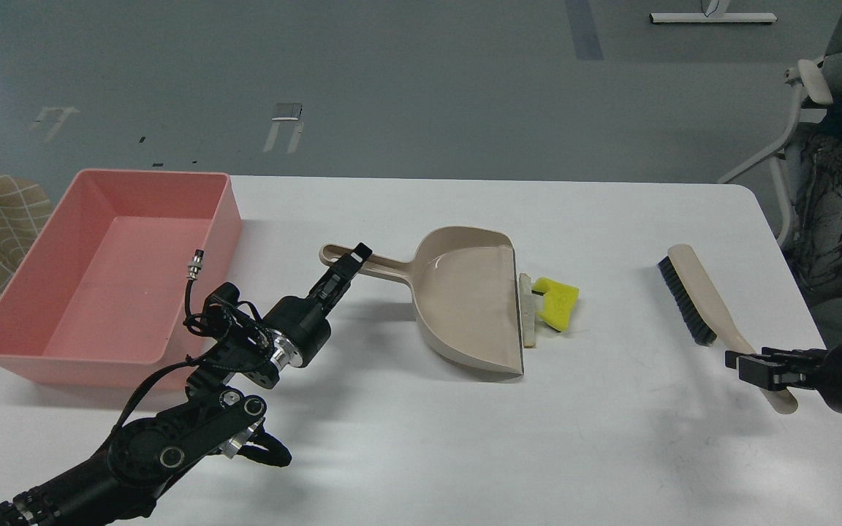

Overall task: Sweep and dump garbage into bin
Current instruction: 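Lower the right gripper and grasp the wooden brush handle, then sweep the yellow scrap into the dustpan with the brush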

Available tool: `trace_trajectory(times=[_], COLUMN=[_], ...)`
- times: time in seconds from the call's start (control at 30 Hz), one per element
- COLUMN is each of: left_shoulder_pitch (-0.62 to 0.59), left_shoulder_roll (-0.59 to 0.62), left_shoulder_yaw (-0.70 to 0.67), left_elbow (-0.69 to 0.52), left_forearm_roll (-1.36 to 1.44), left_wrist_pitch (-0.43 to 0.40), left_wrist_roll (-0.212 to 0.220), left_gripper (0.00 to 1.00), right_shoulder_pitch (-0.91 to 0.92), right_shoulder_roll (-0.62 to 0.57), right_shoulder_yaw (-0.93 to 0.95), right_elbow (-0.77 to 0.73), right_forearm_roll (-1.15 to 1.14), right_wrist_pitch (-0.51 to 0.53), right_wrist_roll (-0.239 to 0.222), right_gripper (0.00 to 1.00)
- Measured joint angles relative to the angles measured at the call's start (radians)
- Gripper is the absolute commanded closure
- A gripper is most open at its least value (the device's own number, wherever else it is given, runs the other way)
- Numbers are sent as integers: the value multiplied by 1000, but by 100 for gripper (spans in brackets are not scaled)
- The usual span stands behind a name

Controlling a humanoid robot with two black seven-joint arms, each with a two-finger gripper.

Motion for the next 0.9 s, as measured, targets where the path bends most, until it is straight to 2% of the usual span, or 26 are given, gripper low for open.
trace_trajectory(times=[0.13,0.2,0.33,0.5,0.6,0.9], left_shoulder_pitch=[0,0,0,1,1,2], left_shoulder_roll=[4,5,5,5,5,6], left_shoulder_yaw=[0,0,0,0,0,0], left_elbow=[0,0,0,0,0,0], left_forearm_roll=[0,0,0,0,0,0], left_wrist_pitch=[0,0,0,0,0,-1], left_wrist_roll=[1,1,1,1,0,0], left_gripper=[100,100,100,100,100,100], right_shoulder_pitch=[-1,-1,-1,-2,-1,3], right_shoulder_roll=[0,0,1,1,2,-1], right_shoulder_yaw=[-1,-1,-1,0,1,17], right_elbow=[0,0,1,6,8,24], right_forearm_roll=[0,1,4,7,8,10], right_wrist_pitch=[0,0,0,0,0,0], right_wrist_roll=[0,0,0,-3,-4,-4], right_gripper=[43,51,90,92,100,100])
